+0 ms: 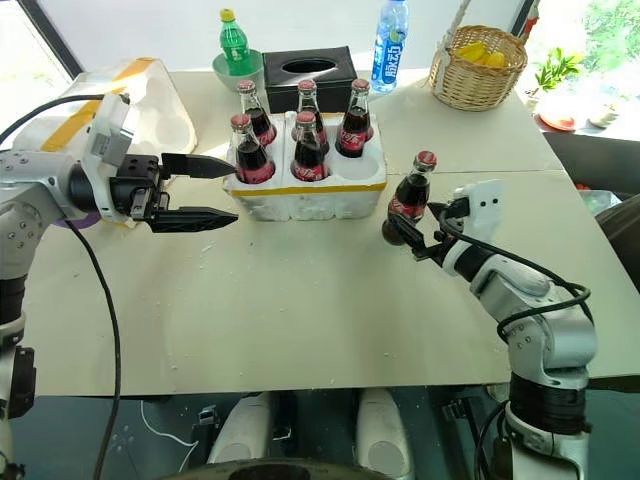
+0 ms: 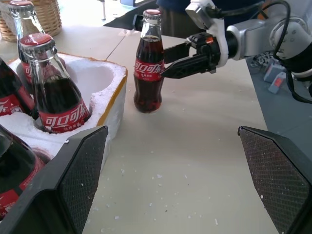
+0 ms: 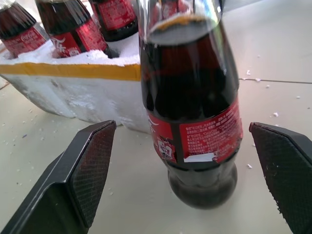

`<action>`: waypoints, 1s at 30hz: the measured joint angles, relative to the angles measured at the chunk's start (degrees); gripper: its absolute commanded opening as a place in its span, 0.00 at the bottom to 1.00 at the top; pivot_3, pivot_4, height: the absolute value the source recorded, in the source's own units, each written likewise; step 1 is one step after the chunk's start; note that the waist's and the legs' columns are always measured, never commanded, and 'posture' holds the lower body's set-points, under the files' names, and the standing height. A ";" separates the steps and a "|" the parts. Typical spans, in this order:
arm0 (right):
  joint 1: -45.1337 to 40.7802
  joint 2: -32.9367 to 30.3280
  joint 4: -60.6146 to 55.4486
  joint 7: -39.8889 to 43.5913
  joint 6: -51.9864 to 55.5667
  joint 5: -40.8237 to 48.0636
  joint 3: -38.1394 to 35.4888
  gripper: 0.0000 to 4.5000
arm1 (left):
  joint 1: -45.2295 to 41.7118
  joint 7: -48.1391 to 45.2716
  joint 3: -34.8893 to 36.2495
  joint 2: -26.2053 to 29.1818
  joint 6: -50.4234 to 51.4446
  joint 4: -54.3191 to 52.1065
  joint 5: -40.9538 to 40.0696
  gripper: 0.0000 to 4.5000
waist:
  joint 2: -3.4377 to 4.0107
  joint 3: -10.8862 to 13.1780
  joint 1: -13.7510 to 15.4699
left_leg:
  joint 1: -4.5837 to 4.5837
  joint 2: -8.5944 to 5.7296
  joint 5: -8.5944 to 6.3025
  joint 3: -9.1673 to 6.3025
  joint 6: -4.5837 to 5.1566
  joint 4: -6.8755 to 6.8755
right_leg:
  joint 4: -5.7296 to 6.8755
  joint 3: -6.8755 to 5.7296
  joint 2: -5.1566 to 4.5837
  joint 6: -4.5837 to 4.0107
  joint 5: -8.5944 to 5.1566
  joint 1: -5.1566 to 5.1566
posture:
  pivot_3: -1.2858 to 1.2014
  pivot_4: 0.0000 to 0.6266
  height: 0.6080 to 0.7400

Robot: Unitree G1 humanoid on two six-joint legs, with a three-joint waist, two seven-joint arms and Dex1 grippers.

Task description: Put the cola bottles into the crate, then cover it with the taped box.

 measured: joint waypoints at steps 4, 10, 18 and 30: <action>-4.23 0.61 7.99 0.47 -4.90 -3.53 3.81 0.81 | 0.02 0.40 0.07 -0.01 0.86 -0.46 -0.07 1.00 | 0.00 0.00 -0.01 | 0.00 0.00 0.01 -0.01 -0.02 -0.01 | 0.00 -0.01 0.01 0.00 0.00 0.00 | 0.52 0.24 1.00; -7.22 -2.94 10.51 1.75 -2.40 -2.12 2.95 0.62 | 0.31 1.04 0.51 -0.04 1.08 -2.27 -1.10 1.00 | 0.07 0.05 0.15 | -0.12 0.02 0.17 -0.02 -0.29 -0.01 | 0.00 -0.01 -0.01 0.00 0.00 -0.08 | 0.52 0.24 1.00; -27.54 -11.10 7.03 4.56 5.25 9.67 -3.75 0.62 | 2.11 3.17 1.75 -0.11 1.64 -3.27 -1.91 1.00 | 0.33 0.21 -0.39 | -0.15 0.06 0.15 -0.04 -0.25 -0.07 | 0.07 -0.01 0.10 -0.09 -0.04 -0.22 | 0.52 0.24 1.00; -36.02 -2.06 27.92 3.98 -3.68 -6.90 16.17 0.62 | 2.43 4.55 2.73 0.02 1.25 -3.23 -1.87 1.00 | 0.30 0.19 0.11 | -0.52 0.02 0.21 0.00 -0.35 -0.02 | 0.12 -0.08 0.02 -0.09 -0.05 -0.41 | 0.52 0.24 1.00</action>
